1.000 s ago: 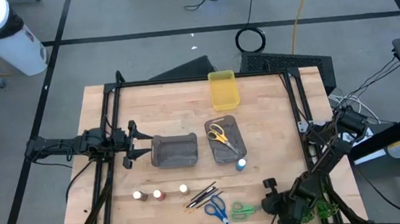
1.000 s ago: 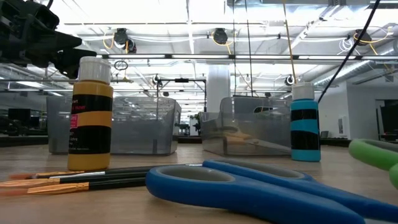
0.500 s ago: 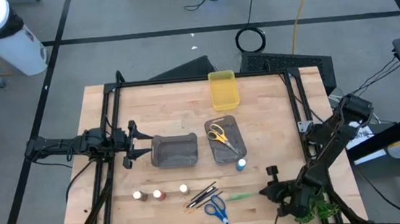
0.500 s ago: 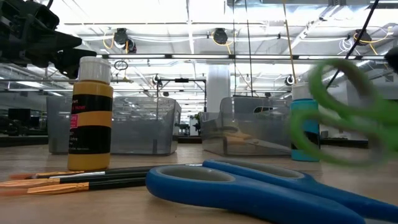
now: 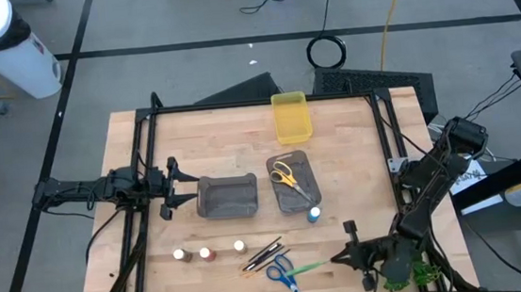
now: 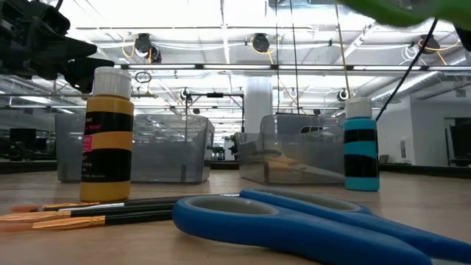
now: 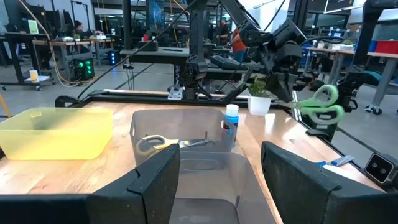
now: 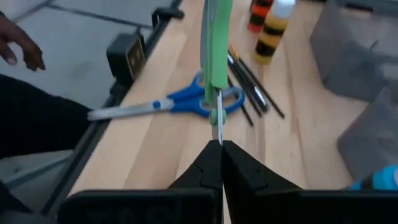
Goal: Pick & Place Paint Supplies
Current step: Put the green scissors into the right black bin, then put the blue paint bottle into the yellow bin
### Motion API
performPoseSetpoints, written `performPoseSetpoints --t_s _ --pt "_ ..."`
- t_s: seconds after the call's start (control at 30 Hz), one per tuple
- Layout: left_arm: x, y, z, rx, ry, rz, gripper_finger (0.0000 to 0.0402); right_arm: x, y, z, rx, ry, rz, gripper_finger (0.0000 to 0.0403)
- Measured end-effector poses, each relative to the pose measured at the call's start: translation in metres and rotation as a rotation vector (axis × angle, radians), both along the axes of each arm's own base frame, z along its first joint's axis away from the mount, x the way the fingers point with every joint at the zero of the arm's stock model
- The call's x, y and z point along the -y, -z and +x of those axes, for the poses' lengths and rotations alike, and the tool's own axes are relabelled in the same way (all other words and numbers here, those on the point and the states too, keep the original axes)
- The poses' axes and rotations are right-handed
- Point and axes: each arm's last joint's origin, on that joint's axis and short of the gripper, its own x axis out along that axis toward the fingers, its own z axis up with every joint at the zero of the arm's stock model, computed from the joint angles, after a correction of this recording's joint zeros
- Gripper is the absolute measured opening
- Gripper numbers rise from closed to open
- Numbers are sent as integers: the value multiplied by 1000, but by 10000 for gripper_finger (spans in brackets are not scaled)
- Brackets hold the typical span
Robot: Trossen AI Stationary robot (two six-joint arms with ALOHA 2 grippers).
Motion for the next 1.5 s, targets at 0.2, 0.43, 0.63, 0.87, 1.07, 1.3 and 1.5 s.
performPoseSetpoints --t_s 0.2,0.43,0.63,0.87,1.07,1.3,1.5 --pt "0 0 0 0 0 0 237 0 -14 13 153 27 -5 1" --pt "0 0 0 0 0 0 237 18 -29 41 275 108 14 1" --pt "0 0 0 0 0 0 237 53 -35 74 316 182 44 0" --pt "0 0 0 0 0 0 237 107 -36 105 323 285 67 0" --pt "0 0 0 0 0 0 237 154 -14 110 265 367 128 0" --pt "0 0 0 0 0 0 237 178 17 92 229 435 157 0" --pt "0 0 0 0 0 0 237 180 24 80 302 420 206 0"
